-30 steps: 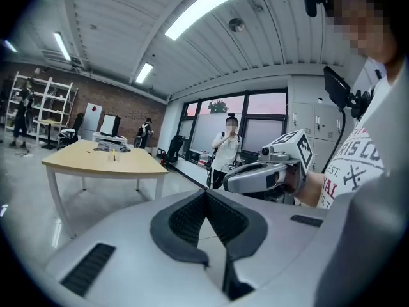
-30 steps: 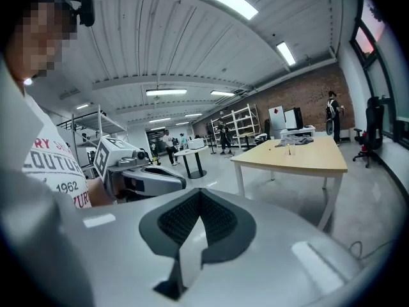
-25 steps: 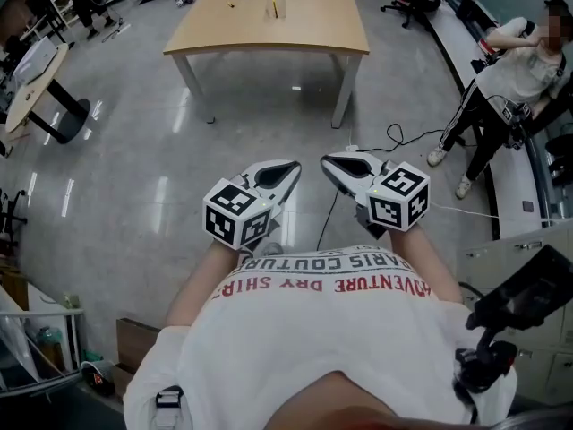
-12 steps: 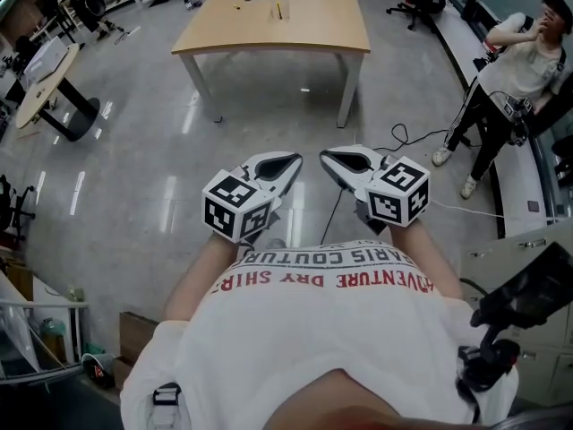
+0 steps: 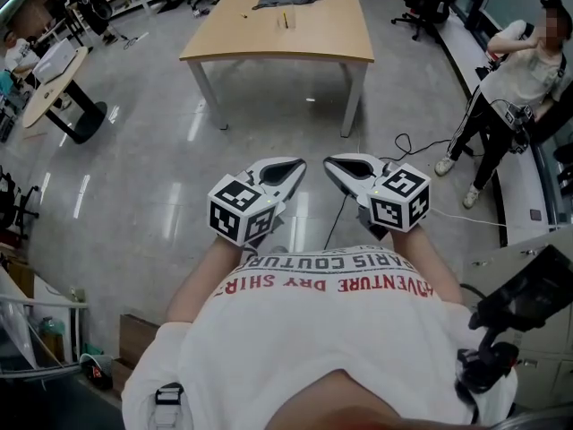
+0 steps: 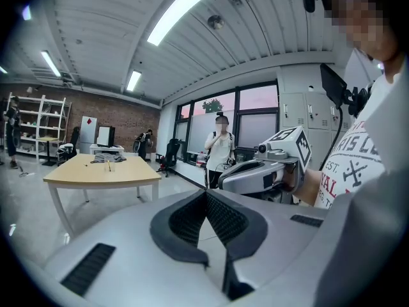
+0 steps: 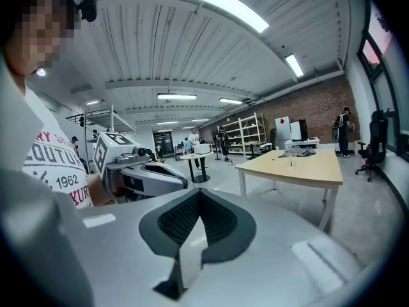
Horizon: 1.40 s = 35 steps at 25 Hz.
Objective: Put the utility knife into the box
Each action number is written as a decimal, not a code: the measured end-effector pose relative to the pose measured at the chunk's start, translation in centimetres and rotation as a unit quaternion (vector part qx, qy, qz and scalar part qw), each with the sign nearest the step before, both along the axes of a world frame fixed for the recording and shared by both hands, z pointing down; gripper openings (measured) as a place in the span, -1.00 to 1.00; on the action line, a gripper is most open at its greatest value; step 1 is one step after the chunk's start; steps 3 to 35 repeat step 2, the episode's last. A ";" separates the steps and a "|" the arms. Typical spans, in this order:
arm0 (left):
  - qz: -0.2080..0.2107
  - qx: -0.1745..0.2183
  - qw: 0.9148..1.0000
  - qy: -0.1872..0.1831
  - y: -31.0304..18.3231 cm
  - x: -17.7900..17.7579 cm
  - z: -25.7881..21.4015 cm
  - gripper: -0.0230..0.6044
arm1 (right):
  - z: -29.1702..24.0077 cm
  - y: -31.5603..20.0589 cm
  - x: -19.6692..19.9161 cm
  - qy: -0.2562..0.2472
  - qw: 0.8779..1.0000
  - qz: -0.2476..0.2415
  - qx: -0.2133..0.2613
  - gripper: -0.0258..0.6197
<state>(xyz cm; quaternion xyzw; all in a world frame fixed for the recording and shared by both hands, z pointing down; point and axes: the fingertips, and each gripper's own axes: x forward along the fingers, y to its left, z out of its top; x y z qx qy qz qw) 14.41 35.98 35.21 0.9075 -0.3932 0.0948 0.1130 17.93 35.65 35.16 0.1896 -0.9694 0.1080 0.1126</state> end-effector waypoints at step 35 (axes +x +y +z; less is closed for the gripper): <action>0.000 0.001 1.000 0.001 0.3 0.1 -0.1 -0.92 | -0.1 0.3 0.2 0.001 1.000 0.000 0.001 -0.92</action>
